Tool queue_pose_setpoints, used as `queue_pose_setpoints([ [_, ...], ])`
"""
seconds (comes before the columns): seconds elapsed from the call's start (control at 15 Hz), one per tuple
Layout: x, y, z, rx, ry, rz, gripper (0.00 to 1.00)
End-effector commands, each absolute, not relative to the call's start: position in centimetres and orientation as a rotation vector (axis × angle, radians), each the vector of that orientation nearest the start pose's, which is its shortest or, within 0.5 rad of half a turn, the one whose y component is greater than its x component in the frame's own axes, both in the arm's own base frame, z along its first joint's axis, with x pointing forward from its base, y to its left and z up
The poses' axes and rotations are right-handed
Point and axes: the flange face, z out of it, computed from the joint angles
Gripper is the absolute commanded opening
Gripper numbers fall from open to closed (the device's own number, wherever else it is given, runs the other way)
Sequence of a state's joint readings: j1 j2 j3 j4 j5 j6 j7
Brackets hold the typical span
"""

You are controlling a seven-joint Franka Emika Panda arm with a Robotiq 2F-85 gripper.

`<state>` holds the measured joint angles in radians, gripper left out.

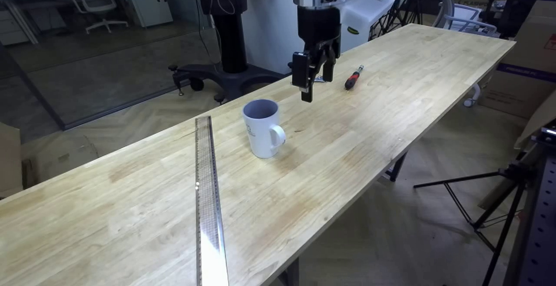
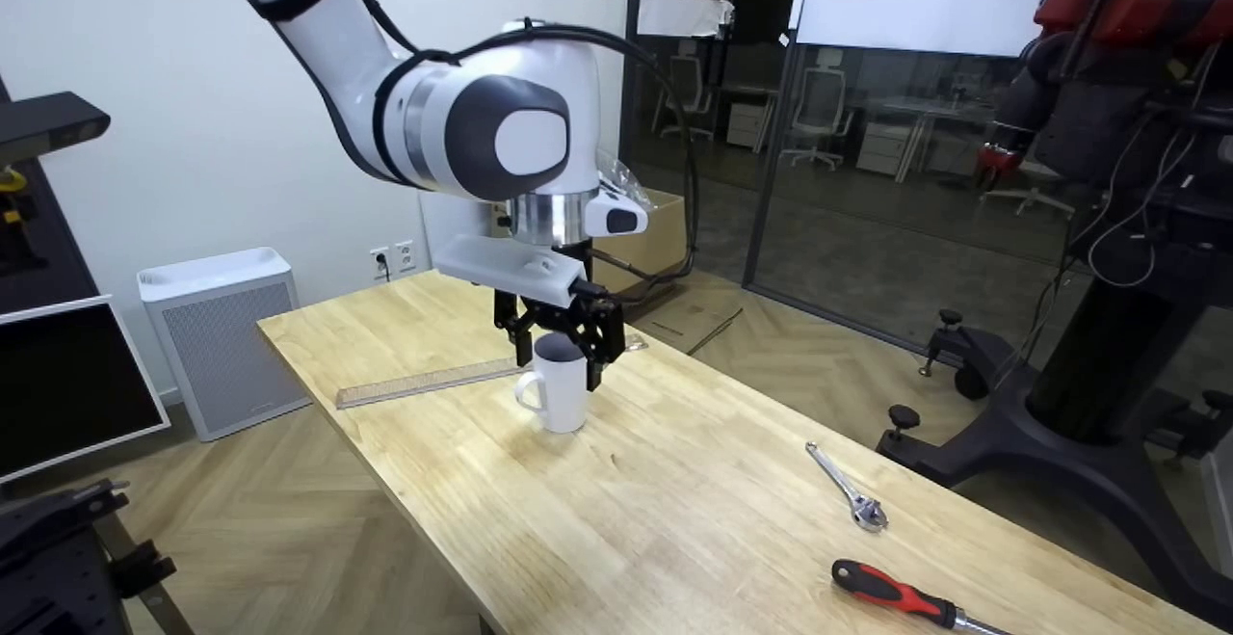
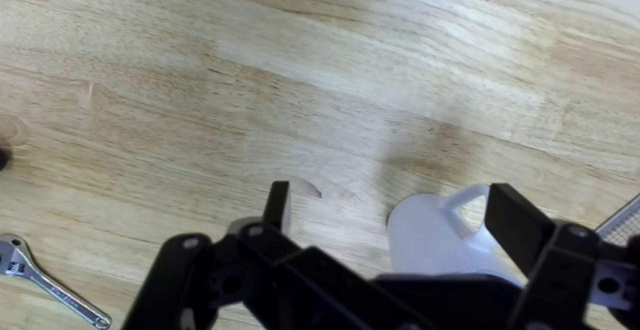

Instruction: Move the mug slightly to the right

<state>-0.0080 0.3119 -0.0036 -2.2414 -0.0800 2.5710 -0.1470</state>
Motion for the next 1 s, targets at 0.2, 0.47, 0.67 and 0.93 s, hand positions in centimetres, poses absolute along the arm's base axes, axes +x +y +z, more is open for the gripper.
queue_pose_setpoints([
  [0.2,55.7,-0.3,22.5,-3.122,-0.256,-0.097,1.0],
  [0.47,57.8,0.4,20.9,-3.079,-0.178,-0.125,1.0],
  [0.67,59.2,0.7,20.1,-3.095,-0.173,-0.135,1.0],
  [0.93,61.2,0.7,19.6,-3.11,-0.173,-0.14,1.0],
])
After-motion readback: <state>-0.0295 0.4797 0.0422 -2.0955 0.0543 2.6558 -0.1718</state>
